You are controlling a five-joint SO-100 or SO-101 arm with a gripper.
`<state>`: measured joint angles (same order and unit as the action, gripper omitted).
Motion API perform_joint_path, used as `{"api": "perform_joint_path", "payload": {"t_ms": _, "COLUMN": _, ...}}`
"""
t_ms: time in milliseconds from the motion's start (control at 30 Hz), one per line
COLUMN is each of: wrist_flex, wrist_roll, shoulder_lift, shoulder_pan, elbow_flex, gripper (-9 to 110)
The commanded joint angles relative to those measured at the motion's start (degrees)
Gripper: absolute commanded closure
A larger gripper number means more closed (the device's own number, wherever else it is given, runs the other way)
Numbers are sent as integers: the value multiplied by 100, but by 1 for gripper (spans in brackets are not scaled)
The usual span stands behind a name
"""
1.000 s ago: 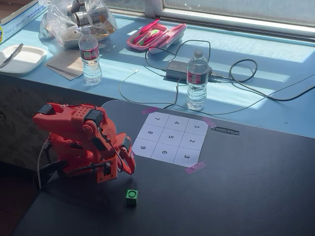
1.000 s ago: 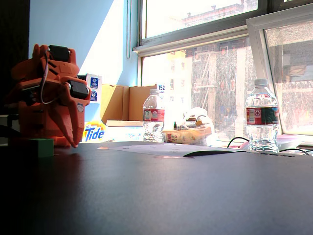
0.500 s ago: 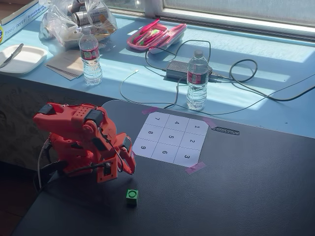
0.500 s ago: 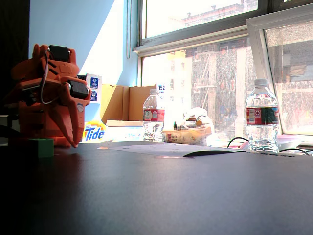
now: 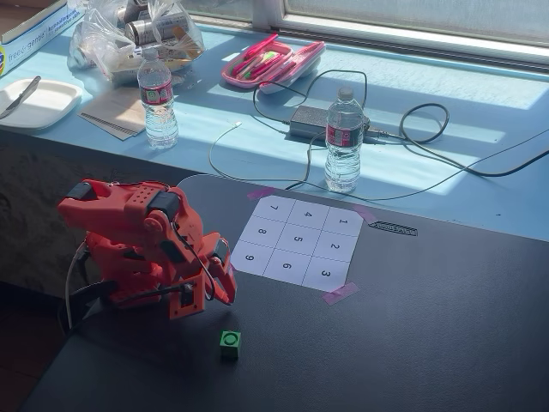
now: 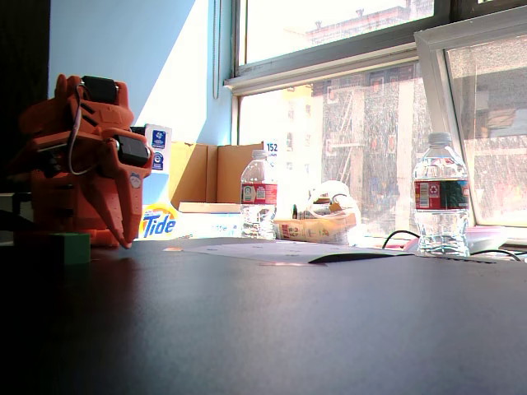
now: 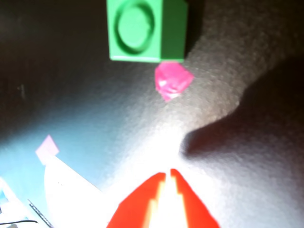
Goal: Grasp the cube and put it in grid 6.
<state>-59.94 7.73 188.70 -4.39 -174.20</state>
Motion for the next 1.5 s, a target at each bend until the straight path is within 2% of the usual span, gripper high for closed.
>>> {"api": "perform_joint_path", "payload": {"t_ms": 0, "wrist_flex": -9, "wrist_roll": 53, "shoulder_lift": 44, "shoulder_pan": 9, "elbow_flex": 141, "gripper": 101}}
{"api": "perform_joint_path", "payload": {"t_ms": 467, "wrist_flex": 176, "wrist_roll": 79, "shoulder_lift": -1406, "shoulder_pan": -536, "elbow_flex": 1055, "gripper": 101}}
{"api": "perform_joint_path", "payload": {"t_ms": 1000, "wrist_flex": 809, "wrist_roll": 44, "shoulder_lift": -3630, "shoulder_pan": -1125, "elbow_flex": 1978, "gripper": 81}}
{"api": "perform_joint_path", "payload": {"t_ms": 1467, "wrist_flex": 835, "wrist_roll": -35, "shoulder_lift": -4790, "shoulder_pan": -1494, "elbow_flex": 2865, "gripper": 75}}
